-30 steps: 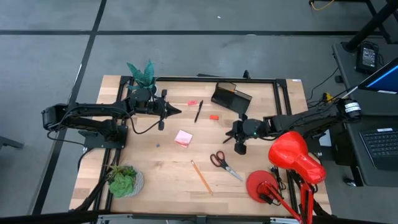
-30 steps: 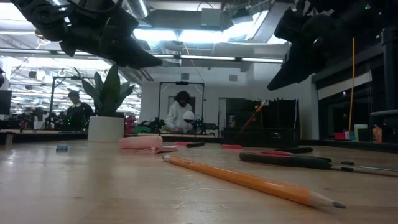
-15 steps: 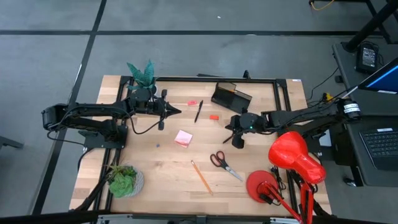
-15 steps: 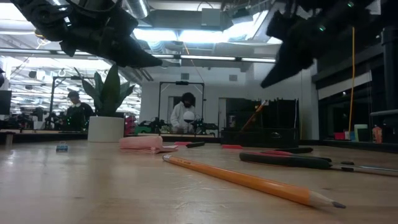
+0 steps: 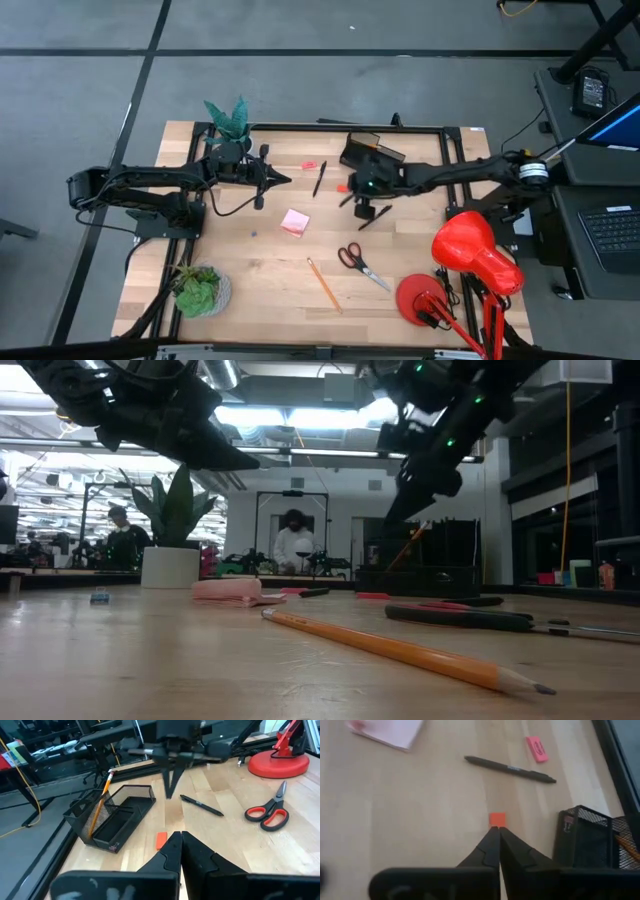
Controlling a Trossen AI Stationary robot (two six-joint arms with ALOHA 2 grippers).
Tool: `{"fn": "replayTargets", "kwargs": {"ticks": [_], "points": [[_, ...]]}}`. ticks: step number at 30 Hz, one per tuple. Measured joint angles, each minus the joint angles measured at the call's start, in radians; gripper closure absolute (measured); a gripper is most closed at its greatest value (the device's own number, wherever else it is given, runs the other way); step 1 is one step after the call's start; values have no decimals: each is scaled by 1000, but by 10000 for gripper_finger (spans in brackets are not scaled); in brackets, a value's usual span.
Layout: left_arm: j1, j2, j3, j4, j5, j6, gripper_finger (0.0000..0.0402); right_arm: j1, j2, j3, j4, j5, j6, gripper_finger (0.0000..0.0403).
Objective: Pick and place office supplies into organizer
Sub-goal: Put the orange eraser into the black desk organizer
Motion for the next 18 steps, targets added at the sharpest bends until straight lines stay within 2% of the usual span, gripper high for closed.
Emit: {"fn": "replayTargets", "kwargs": {"ticks": [12, 18], "points": [[0, 0, 0, -9, 0, -13, 399, -81, 169, 84, -23, -22, -80, 270], [0, 0, 0, -34, 0, -40, 400, -116, 228, 122, -39, -30, -91, 223]]}}
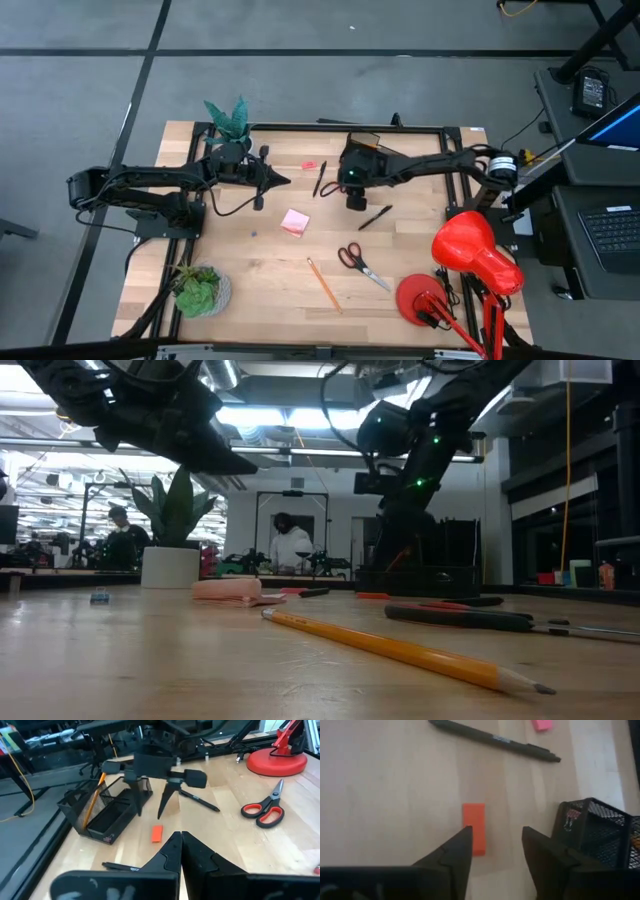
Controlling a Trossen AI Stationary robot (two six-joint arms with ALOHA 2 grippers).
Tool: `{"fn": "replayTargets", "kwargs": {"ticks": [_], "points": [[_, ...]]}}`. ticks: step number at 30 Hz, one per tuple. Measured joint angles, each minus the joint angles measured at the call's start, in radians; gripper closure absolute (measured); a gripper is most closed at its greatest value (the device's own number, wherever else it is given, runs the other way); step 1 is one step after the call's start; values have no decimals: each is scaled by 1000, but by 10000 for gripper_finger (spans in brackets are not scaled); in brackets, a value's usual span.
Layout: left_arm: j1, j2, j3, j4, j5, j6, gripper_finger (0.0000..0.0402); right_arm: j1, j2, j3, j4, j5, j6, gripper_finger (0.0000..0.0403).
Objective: Pick and place office supplies into organizer
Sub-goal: Put the orange eraser into the black desk organizer
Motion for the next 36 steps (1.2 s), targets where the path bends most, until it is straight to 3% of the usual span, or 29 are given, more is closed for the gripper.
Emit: {"fn": "replayTargets", "kwargs": {"ticks": [4, 10, 20, 36], "points": [[0, 0, 0, -12, 0, 0, 398, -13, 14, 1, -10, -83, 1, 202], [0, 0, 0, -15, 0, 1, 399, -24, 50, 2, -3, -92, 13, 186], [0, 0, 0, -24, -1, 1, 399, -26, 128, 2, 55, -98, 6, 185], [0, 0, 0, -27, -1, 1, 400, -87, 141, 3, 38, -275, 12, 185]]}}
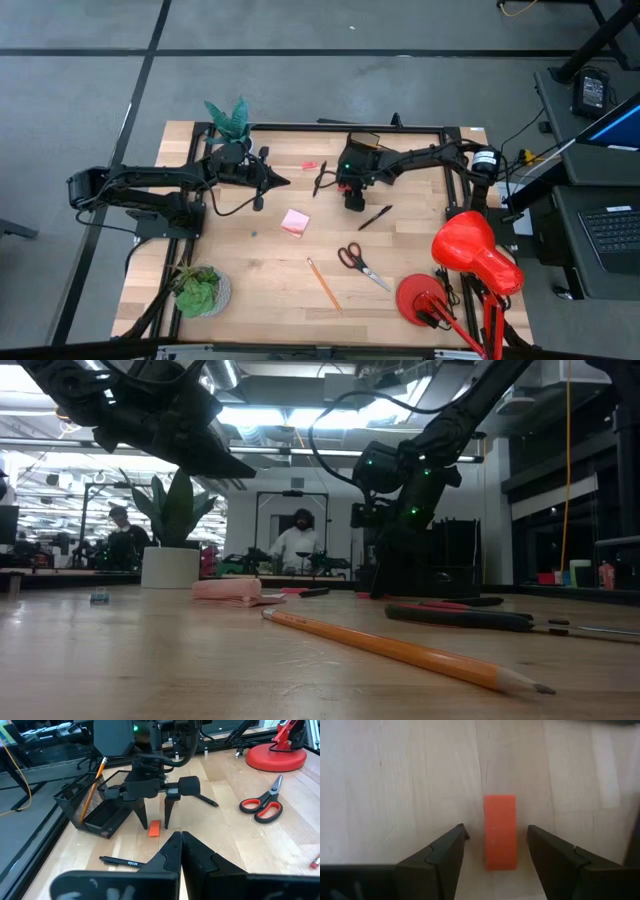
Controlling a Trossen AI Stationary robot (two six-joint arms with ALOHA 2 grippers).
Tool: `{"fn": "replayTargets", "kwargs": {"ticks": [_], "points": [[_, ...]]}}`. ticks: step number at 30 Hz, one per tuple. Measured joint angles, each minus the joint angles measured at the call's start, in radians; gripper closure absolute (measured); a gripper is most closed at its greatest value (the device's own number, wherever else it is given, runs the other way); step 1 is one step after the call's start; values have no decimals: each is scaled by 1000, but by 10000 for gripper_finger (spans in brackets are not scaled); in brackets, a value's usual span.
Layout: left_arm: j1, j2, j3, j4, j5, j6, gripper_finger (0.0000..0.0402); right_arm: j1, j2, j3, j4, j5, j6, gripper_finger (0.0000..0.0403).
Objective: Pick and place office supplies into organizer
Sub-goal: Put the orange eraser into the black desk organizer
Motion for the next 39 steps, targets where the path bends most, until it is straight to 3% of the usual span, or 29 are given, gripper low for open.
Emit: {"fn": "replayTargets", "kwargs": {"ticks": [7, 11, 27, 39], "points": [[0, 0, 0, 0, 0, 1, 400, -5, 0, -1, 1, -1, 0, 194], [0, 0, 0, 0, 0, 2, 398, -1, 0, -2, 0, 52, 2, 222], [0, 0, 0, -14, 0, 0, 399, 1, 0, -2, 0, 75, 1, 319], [0, 0, 0, -14, 0, 0, 399, -1, -7, -3, -3, 75, 1, 328]]}}
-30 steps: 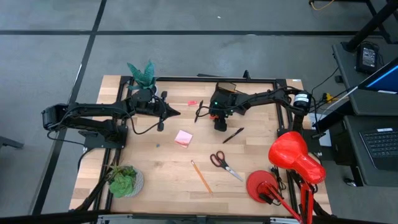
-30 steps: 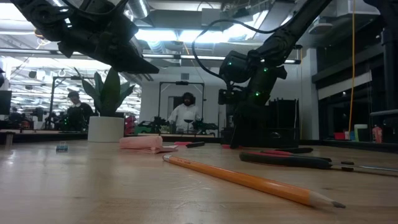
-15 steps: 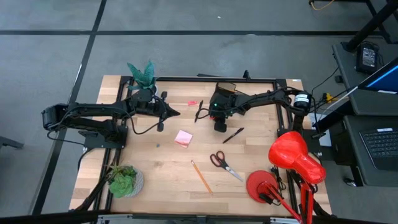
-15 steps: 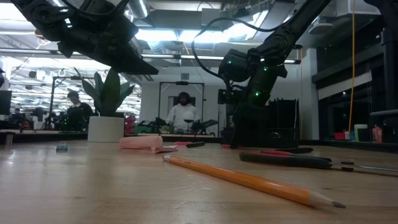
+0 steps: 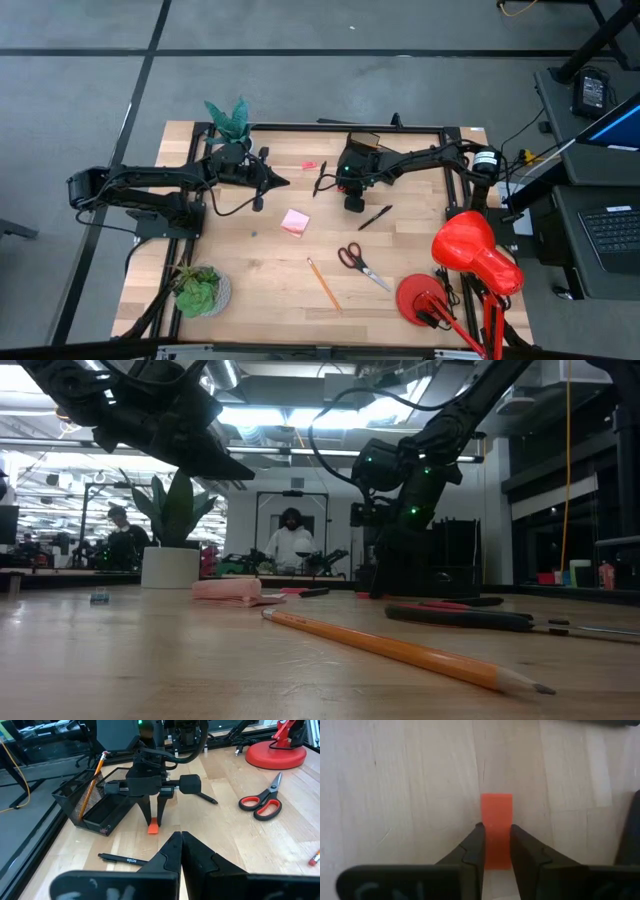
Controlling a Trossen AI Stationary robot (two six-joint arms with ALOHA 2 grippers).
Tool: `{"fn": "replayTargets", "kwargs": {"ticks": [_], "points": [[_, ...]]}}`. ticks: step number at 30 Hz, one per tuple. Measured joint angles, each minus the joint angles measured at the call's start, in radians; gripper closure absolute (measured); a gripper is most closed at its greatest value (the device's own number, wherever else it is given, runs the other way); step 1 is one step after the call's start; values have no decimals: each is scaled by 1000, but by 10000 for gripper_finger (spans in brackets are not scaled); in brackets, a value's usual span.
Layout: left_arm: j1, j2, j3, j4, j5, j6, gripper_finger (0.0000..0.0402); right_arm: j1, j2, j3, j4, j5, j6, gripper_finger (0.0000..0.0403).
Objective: Pick and place office supplies into organizer
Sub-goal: Put the orange eraser into the black desk organizer
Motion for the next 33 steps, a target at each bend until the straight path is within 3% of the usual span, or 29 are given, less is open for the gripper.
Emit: {"fn": "replayTargets", "kwargs": {"ticks": [13, 21, 33], "points": [[0, 0, 0, 0, 0, 0, 399, -2, -127, -4, -45, 1, 11, 327], [0, 0, 0, 0, -8, 0, 399, -4, -188, -3, -34, 214, 34, 327], [0, 0, 0, 0, -8, 0, 399, -45, -188, -1, -5, 279, 83, 327]]}}
